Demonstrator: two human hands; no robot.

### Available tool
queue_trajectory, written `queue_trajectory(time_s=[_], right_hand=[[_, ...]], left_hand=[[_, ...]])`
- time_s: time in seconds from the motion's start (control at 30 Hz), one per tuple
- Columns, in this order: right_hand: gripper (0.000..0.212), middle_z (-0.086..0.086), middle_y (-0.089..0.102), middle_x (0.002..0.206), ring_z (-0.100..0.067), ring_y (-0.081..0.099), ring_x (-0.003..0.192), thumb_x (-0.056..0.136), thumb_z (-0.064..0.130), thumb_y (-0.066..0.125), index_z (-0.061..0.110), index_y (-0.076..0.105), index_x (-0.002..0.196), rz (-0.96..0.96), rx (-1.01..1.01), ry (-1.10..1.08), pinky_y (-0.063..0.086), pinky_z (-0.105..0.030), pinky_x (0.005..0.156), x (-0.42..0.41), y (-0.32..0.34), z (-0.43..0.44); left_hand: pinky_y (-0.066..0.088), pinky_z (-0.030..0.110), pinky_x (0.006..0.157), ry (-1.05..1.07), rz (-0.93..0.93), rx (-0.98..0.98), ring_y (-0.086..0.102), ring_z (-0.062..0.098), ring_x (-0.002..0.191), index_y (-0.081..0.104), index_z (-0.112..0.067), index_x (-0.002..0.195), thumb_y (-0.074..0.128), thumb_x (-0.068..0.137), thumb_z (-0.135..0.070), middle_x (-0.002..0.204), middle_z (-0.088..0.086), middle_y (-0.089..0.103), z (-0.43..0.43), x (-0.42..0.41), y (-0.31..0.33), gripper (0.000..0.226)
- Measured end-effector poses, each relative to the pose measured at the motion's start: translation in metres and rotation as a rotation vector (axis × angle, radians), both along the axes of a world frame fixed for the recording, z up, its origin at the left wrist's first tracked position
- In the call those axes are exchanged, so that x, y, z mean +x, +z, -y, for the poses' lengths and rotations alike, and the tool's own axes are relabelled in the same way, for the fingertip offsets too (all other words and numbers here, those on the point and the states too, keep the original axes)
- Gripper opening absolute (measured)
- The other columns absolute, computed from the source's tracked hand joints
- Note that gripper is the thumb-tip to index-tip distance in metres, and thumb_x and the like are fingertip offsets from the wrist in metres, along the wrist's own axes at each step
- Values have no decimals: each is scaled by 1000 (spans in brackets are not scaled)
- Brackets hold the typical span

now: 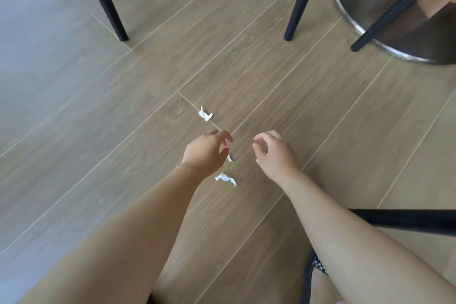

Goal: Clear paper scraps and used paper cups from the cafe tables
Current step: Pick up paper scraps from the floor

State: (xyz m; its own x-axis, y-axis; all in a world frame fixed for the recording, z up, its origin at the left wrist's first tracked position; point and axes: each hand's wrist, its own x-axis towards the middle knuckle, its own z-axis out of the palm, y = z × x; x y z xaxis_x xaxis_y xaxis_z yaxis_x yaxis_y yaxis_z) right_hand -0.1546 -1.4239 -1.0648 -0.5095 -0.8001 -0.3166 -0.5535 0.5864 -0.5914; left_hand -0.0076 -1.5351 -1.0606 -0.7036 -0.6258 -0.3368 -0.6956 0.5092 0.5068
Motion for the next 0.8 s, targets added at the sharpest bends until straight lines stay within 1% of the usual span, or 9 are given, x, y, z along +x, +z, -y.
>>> queue_trajectory(time_s=[0.17, 0.27, 0.4, 0.5, 0.6, 0.67, 0.73, 0.8], right_hand=[[22, 0, 51, 116, -23, 51, 102, 86, 22, 57, 15, 58, 107, -40, 68, 42, 44, -38, 87, -7, -20, -17], [25, 1, 49, 119, -23, 49, 104, 85, 21, 59, 16, 58, 109, -54, 105, 47, 44, -37, 86, -9, -28, -22], [29, 2, 46, 121, -20, 45, 107, 84, 19, 61, 17, 56, 113, -49, 124, 76, 42, -32, 87, -2, -35, -23], [35, 3, 43, 123, -19, 42, 110, 82, 17, 63, 19, 54, 116, -56, 160, 88, 39, -28, 86, 2, -42, -25], [37, 1, 43, 122, -20, 42, 111, 81, 11, 61, 18, 53, 116, -79, 174, 100, 41, -29, 86, 6, -46, -27], [35, 1, 44, 119, -20, 46, 106, 81, 4, 57, 17, 55, 113, -50, 180, 99, 42, -28, 81, 8, -47, -26], [32, 1, 48, 115, -20, 51, 100, 81, 1, 53, 17, 56, 108, -16, 187, 92, 44, -28, 76, 8, -47, -24], [29, 1, 51, 111, -19, 54, 96, 82, 0, 51, 16, 57, 104, 10, 186, 92, 46, -29, 73, 8, -47, -21]], left_hand=[[49, 30, 61, -99, 126, 35, 57, 14, 88, 54, -29, 112, 53, 89, -25, 108, -10, 58, -6, 10, -22, 23], [44, 29, 58, -187, 186, 29, 55, 14, 92, 53, -30, 111, 53, 89, -27, 109, -9, 58, -7, 3, -25, 22], [42, 29, 57, -212, 187, -13, 55, 15, 95, 53, -28, 111, 53, 90, -29, 111, -7, 57, -9, -4, -26, 21], [38, 27, 56, -229, 186, -9, 52, 14, 98, 51, -29, 112, 57, 87, -37, 117, -7, 52, -13, -3, -30, 27], [36, 27, 58, -246, 206, 8, 48, 14, 102, 48, -30, 116, 62, 82, -46, 122, -8, 47, -17, 3, -35, 41], [37, 27, 64, -258, 205, -8, 48, 14, 104, 49, -30, 117, 64, 78, -49, 123, -8, 47, -18, 5, -37, 46], [36, 26, 68, -276, 215, -20, 48, 14, 105, 49, -31, 117, 67, 75, -51, 123, -9, 47, -18, 6, -37, 49], [37, 26, 70, -299, 239, -15, 48, 14, 107, 50, -32, 117, 69, 74, -48, 123, -9, 46, -18, 8, -38, 49]])
